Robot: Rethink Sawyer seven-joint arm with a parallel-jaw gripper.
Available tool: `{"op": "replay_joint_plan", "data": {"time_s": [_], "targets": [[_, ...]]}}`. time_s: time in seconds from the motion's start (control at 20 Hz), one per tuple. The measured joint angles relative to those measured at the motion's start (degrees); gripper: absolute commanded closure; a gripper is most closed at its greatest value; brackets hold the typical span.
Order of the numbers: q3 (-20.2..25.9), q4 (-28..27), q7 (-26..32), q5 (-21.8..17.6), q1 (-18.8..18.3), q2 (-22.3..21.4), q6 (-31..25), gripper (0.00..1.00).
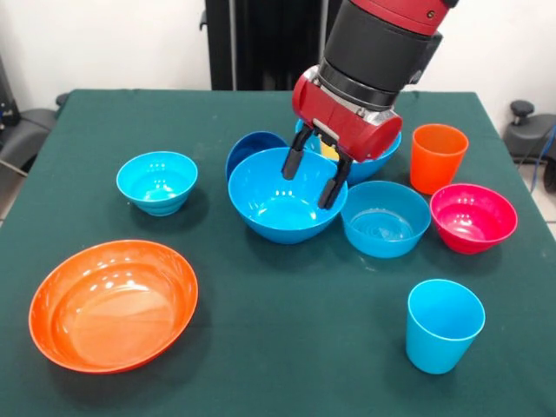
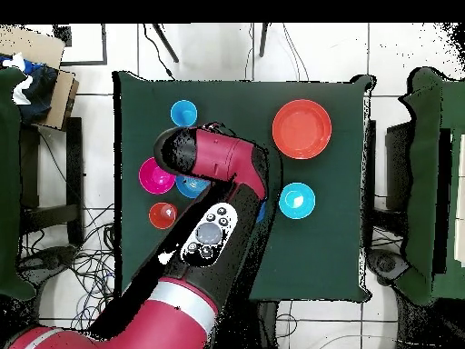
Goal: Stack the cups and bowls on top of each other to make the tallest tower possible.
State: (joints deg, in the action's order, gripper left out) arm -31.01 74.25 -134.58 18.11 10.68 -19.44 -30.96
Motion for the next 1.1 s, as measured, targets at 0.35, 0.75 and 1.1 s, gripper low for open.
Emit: {"op": "replay_joint_plan", "data": {"time_s": [0.35, 0.75, 1.1], "targets": [[-0.7, 0.2, 0.0, 0.2, 0.2, 0.2, 0.0, 0.0], [-0.9, 0.6, 0.0, 0.2, 0.2, 0.7, 1.8, 0.0], [-0.9, 1.4, 0.0, 0.2, 0.1, 0.6, 4.1, 0.0]]}}
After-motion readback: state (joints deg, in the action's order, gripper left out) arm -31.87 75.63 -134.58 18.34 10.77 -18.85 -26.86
